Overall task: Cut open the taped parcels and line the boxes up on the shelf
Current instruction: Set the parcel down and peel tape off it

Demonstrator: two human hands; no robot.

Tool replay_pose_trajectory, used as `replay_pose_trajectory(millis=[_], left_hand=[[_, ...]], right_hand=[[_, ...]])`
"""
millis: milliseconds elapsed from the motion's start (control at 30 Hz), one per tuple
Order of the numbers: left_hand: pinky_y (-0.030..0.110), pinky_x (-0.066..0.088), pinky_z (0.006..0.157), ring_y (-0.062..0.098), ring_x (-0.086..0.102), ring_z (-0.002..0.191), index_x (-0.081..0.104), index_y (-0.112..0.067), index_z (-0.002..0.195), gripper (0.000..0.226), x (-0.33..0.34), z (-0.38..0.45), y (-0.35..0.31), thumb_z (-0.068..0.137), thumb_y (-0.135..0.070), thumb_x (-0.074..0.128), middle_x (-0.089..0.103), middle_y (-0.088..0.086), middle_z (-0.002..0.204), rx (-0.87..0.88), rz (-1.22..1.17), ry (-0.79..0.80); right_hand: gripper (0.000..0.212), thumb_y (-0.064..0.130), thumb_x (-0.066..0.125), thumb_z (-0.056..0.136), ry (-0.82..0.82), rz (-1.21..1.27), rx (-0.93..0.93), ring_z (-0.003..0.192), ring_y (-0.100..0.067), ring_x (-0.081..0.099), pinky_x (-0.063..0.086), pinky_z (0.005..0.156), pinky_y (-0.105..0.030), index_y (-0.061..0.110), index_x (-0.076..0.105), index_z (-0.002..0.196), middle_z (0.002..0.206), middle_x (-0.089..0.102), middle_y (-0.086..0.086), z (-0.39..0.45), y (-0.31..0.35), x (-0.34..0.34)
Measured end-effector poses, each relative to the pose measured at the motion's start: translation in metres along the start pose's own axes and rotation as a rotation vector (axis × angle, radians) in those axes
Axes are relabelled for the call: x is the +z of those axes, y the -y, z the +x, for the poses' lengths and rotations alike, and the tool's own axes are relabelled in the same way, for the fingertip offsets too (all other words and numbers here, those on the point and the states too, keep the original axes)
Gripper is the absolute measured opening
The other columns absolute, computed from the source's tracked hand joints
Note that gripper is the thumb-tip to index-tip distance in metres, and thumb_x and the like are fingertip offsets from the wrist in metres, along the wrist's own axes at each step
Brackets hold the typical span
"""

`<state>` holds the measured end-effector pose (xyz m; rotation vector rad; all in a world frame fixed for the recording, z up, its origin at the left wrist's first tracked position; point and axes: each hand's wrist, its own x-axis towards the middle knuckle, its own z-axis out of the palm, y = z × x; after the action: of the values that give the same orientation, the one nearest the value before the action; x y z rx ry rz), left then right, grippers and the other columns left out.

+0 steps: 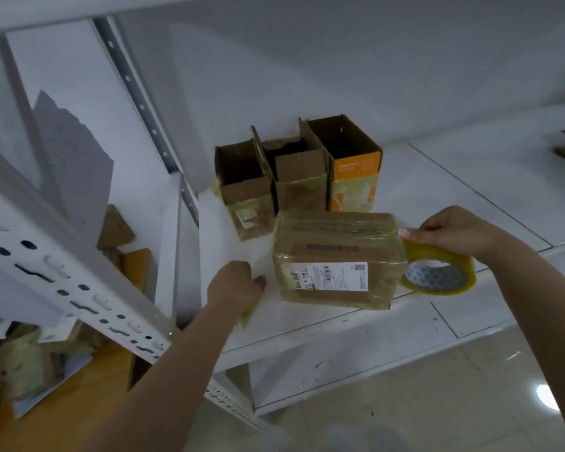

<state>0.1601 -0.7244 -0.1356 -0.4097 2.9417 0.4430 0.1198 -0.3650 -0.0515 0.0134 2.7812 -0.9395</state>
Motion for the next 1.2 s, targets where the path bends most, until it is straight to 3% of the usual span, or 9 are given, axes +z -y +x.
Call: replay_pose_trajectory(millis=[67,233,400,500,600,700,800,1033,1200], left_hand=[[0.031,0.048,0.074,0.020,0.058,0.088,0.056,-0.018,0.089,0.032,0.016,-0.010,0.004,0.097,-0.046,0.044,0.064,0.002,0.103,0.038,0.178,0.034],[0.030,0.049,0.071,0.025,0.064,0.091,0.064,-0.015,0.107,0.020,0.022,-0.011,-0.004,0.096,-0.018,0.047,0.065,0.005,0.098,0.083,0.326,0.007],[0.035,0.050,0.071,0.035,0.065,0.086,0.056,0.000,0.096,0.018,-0.023,-0.003,-0.002,0.098,-0.016,0.050,0.064,0.016,0.088,-0.021,-0.201,-0.227],[0.031,0.051,0.064,0.025,0.066,0.080,0.054,-0.002,0.099,0.024,-0.072,-0.004,-0.039,0.103,-0.021,0.041,0.067,0.014,0.089,0.145,-0.489,-0.435],[0.014,0.044,0.047,-0.002,0.058,0.055,0.060,-0.020,0.086,0.031,-0.093,-0.020,-0.108,0.104,-0.033,0.039,0.063,-0.005,0.070,0.464,-0.613,-0.230],[0.019,0.045,0.044,0.000,0.053,0.046,0.065,-0.021,0.082,0.029,-0.081,-0.031,-0.171,0.102,-0.028,0.046,0.062,-0.008,0.063,0.642,-0.671,0.100],[0.020,0.047,0.047,0.006,0.053,0.042,0.063,-0.013,0.080,0.032,-0.058,-0.028,-0.206,0.104,-0.023,0.044,0.062,-0.002,0.059,0.620,-0.722,0.372],[0.015,0.039,0.042,0.007,0.043,0.036,0.060,-0.008,0.075,0.038,-0.036,-0.018,-0.206,0.105,-0.022,0.041,0.057,-0.002,0.051,0.585,-0.738,0.314],[0.016,0.039,0.045,0.008,0.043,0.038,0.059,-0.007,0.076,0.037,-0.037,-0.019,-0.205,0.105,-0.019,0.039,0.057,-0.001,0.052,0.584,-0.722,0.325]], right_hand=[[0.057,0.080,0.056,0.054,0.012,-0.009,0.008,0.072,-0.014,0.062,0.042,0.055,-0.023,0.029,0.067,0.074,0.077,0.065,0.007,0.001,0.000,-0.001],[0.054,0.078,0.058,0.053,0.022,0.024,0.008,0.073,-0.015,0.064,0.044,0.055,-0.024,0.029,0.067,0.073,0.078,0.067,0.006,0.001,-0.001,-0.001],[0.060,0.081,0.057,0.050,0.045,0.054,0.009,0.073,-0.015,0.066,0.045,0.055,-0.024,0.027,0.070,0.073,0.079,0.070,0.004,0.000,-0.004,0.000],[0.063,0.081,0.058,0.053,0.065,0.090,0.008,0.076,-0.015,0.065,0.046,0.058,-0.025,0.026,0.072,0.082,0.083,0.069,0.005,0.001,-0.005,0.000],[0.045,0.065,0.065,0.074,0.093,0.161,0.008,0.086,-0.021,0.065,0.050,0.069,-0.031,0.026,0.073,0.093,0.095,0.069,0.001,0.002,-0.009,-0.001],[0.012,0.032,0.067,0.089,0.154,0.291,-0.014,0.095,-0.025,0.065,0.050,0.078,-0.035,0.027,0.076,0.096,0.106,0.070,-0.002,-0.001,-0.015,-0.008],[0.026,0.010,0.061,0.090,0.248,0.385,-0.059,0.103,-0.027,0.065,0.052,0.089,-0.038,0.026,0.074,0.105,0.111,0.070,-0.005,-0.006,-0.027,-0.016],[0.025,0.029,0.073,0.082,0.230,0.538,-0.068,0.086,-0.021,0.072,0.056,0.069,-0.025,0.026,0.071,0.107,0.097,0.075,-0.006,-0.010,-0.047,-0.007],[0.027,0.045,0.074,0.082,0.170,0.238,-0.003,0.077,-0.009,0.067,0.049,0.060,-0.017,0.029,0.068,0.102,0.090,0.068,0.006,0.001,-0.050,0.011]])
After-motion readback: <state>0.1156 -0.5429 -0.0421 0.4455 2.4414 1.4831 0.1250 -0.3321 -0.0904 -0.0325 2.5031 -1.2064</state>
